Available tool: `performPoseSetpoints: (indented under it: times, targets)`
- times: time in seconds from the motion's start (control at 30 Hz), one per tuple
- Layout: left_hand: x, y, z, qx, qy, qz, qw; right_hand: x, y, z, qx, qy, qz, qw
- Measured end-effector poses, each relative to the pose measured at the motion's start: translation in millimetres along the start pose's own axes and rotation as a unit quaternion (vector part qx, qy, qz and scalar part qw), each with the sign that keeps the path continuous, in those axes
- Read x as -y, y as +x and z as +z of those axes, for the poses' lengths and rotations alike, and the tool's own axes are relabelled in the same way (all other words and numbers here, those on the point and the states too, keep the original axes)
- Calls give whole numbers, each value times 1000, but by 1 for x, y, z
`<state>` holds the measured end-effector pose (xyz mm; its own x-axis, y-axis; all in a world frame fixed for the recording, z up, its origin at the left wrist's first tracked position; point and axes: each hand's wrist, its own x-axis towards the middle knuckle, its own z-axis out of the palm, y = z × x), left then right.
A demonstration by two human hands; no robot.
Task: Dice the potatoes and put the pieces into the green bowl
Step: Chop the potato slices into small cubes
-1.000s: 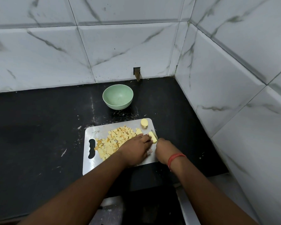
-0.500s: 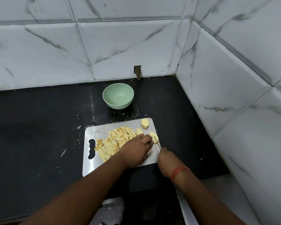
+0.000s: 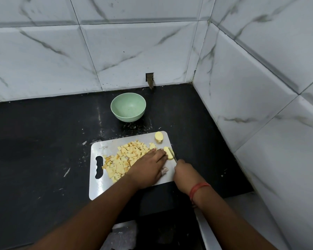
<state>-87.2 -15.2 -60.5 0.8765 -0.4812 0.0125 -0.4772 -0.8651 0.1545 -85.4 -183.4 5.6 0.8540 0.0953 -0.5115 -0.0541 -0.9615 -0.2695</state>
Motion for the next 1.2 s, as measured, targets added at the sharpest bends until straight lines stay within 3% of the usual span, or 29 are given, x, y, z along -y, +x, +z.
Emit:
performPoseSetpoints:
  times: [0.53, 0.93, 1.1, 1.2]
  targets:
    - [7, 3, 2, -29, 47, 19, 998, 27, 22, 1, 33, -33, 36, 998]
    - [4, 1, 6, -26, 64, 15, 997, -33, -10, 25, 50, -27, -42, 997]
    - [4, 1, 6, -25, 12, 12, 1000, -42, 1, -3, -23, 9, -70, 997]
    - [4, 1, 5, -26, 21, 20, 999, -39, 20, -15, -34, -45, -75, 996]
